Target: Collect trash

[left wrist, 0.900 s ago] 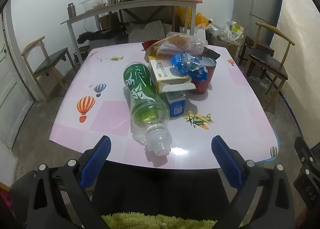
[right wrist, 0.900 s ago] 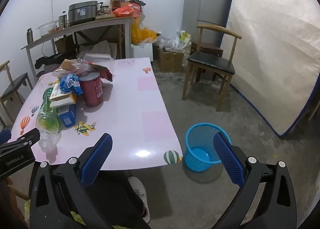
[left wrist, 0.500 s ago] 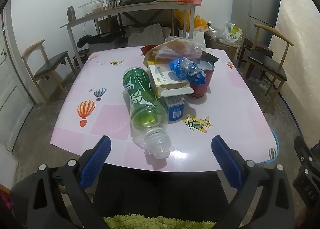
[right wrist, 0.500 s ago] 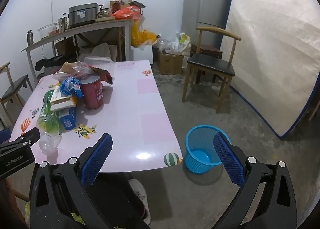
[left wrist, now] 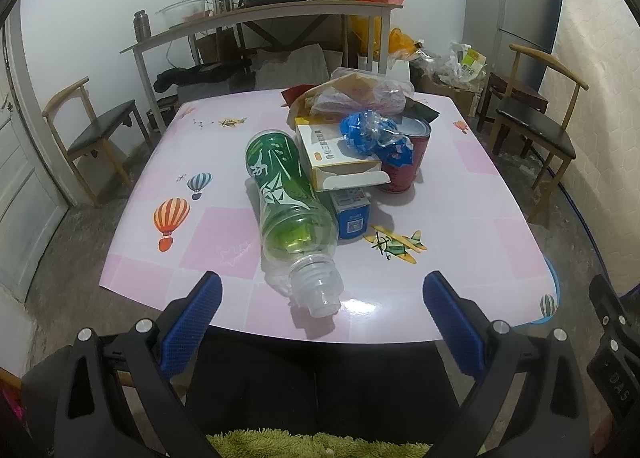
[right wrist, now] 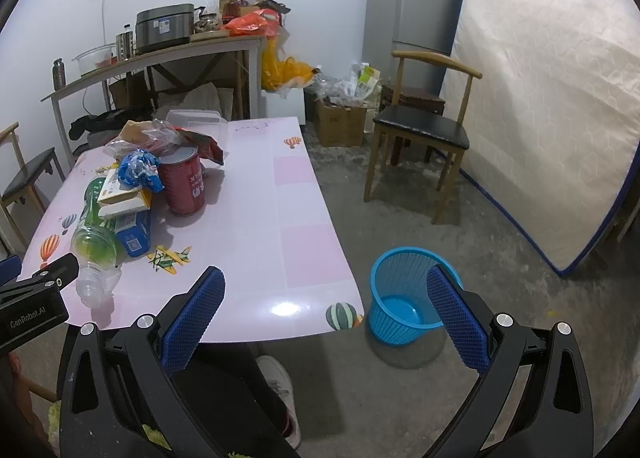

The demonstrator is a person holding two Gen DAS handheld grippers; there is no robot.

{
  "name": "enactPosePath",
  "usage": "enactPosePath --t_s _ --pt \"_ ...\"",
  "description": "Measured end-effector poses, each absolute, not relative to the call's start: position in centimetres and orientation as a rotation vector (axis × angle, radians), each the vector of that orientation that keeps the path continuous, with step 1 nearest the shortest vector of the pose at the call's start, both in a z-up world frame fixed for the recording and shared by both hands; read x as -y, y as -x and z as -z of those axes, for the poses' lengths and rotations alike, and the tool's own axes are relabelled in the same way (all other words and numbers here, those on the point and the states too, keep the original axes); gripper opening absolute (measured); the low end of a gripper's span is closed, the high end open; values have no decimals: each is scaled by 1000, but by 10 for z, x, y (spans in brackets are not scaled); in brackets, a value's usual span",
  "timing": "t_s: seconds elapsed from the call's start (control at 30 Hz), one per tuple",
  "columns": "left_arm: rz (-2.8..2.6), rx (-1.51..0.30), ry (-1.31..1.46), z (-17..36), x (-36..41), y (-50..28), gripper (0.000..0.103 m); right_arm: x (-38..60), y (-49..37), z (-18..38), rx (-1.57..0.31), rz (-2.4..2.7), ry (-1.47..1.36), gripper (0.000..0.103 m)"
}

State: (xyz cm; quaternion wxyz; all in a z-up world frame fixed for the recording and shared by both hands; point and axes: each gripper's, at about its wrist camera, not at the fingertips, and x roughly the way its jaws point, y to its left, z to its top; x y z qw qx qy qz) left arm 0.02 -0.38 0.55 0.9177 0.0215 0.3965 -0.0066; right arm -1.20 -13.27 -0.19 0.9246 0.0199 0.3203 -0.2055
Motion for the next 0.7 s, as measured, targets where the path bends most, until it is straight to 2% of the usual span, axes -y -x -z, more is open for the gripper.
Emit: enactPosePath --t_s 0.7 --pt "5 -821 -43 -1 0 -3 98 134 13 5 -662 422 -40 97"
